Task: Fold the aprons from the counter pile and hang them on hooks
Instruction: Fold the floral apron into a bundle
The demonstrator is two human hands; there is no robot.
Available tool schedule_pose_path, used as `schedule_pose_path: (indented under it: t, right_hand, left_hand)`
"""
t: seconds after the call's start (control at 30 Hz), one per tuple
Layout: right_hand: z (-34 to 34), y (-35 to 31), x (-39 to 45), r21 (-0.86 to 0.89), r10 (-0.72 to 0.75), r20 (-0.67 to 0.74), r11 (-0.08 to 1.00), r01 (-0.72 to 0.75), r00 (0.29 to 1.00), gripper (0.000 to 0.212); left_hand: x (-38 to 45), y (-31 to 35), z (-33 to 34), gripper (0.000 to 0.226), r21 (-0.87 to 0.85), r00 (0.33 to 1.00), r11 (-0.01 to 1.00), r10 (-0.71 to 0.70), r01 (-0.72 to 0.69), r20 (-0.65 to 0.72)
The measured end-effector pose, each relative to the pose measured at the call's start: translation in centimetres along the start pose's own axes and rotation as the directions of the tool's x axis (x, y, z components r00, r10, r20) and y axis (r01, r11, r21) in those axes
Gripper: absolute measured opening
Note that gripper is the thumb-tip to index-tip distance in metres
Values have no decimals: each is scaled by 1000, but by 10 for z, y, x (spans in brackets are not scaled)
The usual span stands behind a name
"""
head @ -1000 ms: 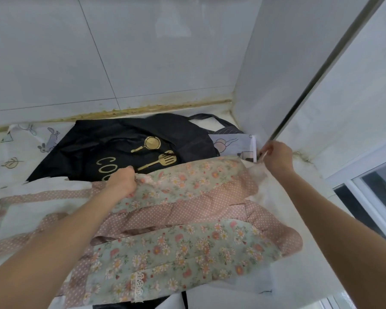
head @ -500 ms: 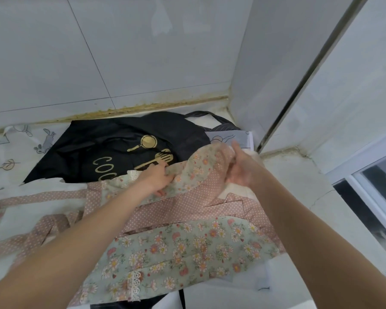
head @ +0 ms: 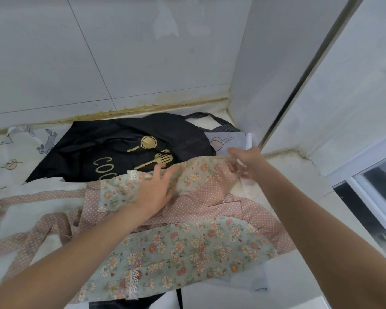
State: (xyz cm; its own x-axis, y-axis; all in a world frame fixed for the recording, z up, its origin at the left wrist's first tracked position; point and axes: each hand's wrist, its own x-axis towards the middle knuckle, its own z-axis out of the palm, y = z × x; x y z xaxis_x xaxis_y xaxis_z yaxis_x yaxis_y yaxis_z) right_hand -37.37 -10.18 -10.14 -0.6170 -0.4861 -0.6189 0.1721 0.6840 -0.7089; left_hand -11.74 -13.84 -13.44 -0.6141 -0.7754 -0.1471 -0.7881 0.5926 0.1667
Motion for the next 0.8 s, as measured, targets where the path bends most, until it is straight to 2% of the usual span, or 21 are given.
schedule_pose_path:
  t: [0.03, 0.1, 0.17, 0.23, 0.3, 0.33, 0.37, 0.47, 0.53, 0.6, 0.67, 0.7, 0.73, 0.77, 0.8]
  right_hand:
    - [2, 10, 9, -7, -17, 8, 1000, 18, 1000, 97]
    - [3, 22, 25, -38, -67, 54, 997, 69, 996, 88]
    - [5, 16, 12, 34, -119, 46, 993, 117, 992, 83]
    - [4, 0, -11, 170, -182, 86, 971, 165, 980, 80]
    - [1, -10, -23, 165, -289, 211, 952, 258, 934, 67]
    - [-1, -17, -33, 113, -329, 281, 944, 309, 902, 58]
    - [-2, -22, -36, 45, -350, 292, 935, 353, 890, 49]
    - [-12, -35, -42, -182, -482, 79, 853, 488, 872, 35]
    - [-23, -37, -46, -433, -616, -10, 712, 552, 787, 33]
    - [-33, -26, -44, -609, -694, 0, 571, 550, 720, 33]
    - [-36, -2, -40, -726, -662, 47, 492, 480, 748, 31]
    - [-35, 10, -34, -781, -643, 94, 426, 457, 760, 28]
    - [-34, 24, -31, -828, -618, 152, 347, 441, 771, 26]
    - [-29, 35, -25, -859, -596, 216, 260, 441, 773, 26]
    - [-26, 44, -20, -868, -564, 272, 206, 452, 780, 29]
  left_hand:
    - [-3, 4, -1, 66, -18, 999, 999, 41, -41, 7]
    - [-11, 10, -1, 77, -79, 994, 993, 88, -82, 66]
    - [-20, 11, 2, 83, -109, 986, 988, 118, -106, 116]
    - [-28, 8, 8, 79, -78, 976, 987, 154, -143, 156]
    - [-33, 2, 10, 64, -66, 965, 987, 159, -149, 210]
    - [-32, -1, 8, 50, -66, 962, 988, 151, -140, 229]
    - [-30, -3, 5, 36, -51, 960, 989, 150, -142, 235]
    - [-23, -10, -11, 7, -14, 959, 987, 160, -161, 236]
    - [-21, -18, -23, 11, -164, 940, 976, 184, -141, 288]
    - [-24, -24, -33, 12, -305, 872, 945, 246, -118, 423]
    - [-33, -26, -35, 10, -352, 793, 928, 306, -124, 526]
    - [-36, -28, -32, 11, -345, 809, 927, 311, -144, 499]
    - [-38, -27, -28, 11, -334, 872, 926, 302, -174, 384]
    - [-39, -28, -26, 10, -310, 944, 929, 268, -200, 194]
    - [-38, -29, -25, 13, -261, 976, 942, 219, -213, -7]
